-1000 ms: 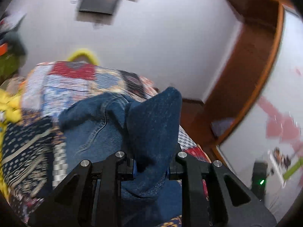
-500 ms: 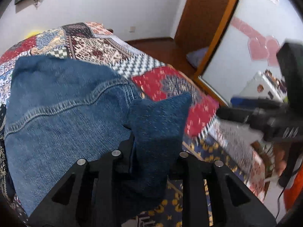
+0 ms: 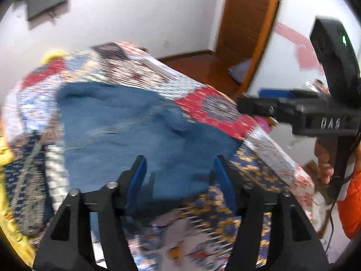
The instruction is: Fold large clothes
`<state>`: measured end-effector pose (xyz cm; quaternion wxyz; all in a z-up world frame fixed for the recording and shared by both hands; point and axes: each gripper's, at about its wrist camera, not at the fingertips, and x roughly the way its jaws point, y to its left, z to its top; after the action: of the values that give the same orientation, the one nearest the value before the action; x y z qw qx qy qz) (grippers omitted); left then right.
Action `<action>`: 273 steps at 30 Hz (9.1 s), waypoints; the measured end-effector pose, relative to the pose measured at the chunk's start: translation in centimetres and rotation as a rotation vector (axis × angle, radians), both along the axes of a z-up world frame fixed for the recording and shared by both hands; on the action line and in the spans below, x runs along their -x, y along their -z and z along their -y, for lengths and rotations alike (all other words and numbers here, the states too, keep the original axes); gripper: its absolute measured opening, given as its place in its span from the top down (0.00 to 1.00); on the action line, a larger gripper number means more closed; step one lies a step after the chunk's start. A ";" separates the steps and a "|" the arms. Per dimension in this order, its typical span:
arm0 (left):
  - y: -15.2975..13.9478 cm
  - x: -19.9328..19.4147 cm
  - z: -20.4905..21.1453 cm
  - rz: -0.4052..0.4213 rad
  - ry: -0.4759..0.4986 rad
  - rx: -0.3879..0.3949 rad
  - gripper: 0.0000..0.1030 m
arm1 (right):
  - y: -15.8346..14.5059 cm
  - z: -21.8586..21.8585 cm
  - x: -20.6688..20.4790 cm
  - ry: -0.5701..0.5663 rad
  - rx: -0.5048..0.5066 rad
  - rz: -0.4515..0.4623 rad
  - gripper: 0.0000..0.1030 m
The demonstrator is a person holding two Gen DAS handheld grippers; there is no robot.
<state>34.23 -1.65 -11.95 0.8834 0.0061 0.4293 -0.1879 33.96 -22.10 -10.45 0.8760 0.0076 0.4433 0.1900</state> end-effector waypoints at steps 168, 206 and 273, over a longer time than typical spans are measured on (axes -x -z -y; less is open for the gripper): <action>4.9 8.2 -31.1 -0.118 -0.627 -0.068 0.12 | 5.4 -27.5 1.1 -0.389 0.043 -0.092 0.33; -17.2 29.9 -18.4 0.712 -0.712 -0.014 0.00 | -14.9 -19.4 21.6 -0.283 -0.277 0.641 0.00; -16.2 29.0 -18.0 0.676 -0.684 0.012 0.00 | -14.8 -19.1 22.1 -0.249 -0.251 0.629 0.00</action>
<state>5.27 16.34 4.28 0.9846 -0.0798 0.0943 0.1237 11.83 -2.98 4.32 0.9319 0.0022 0.1228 0.3412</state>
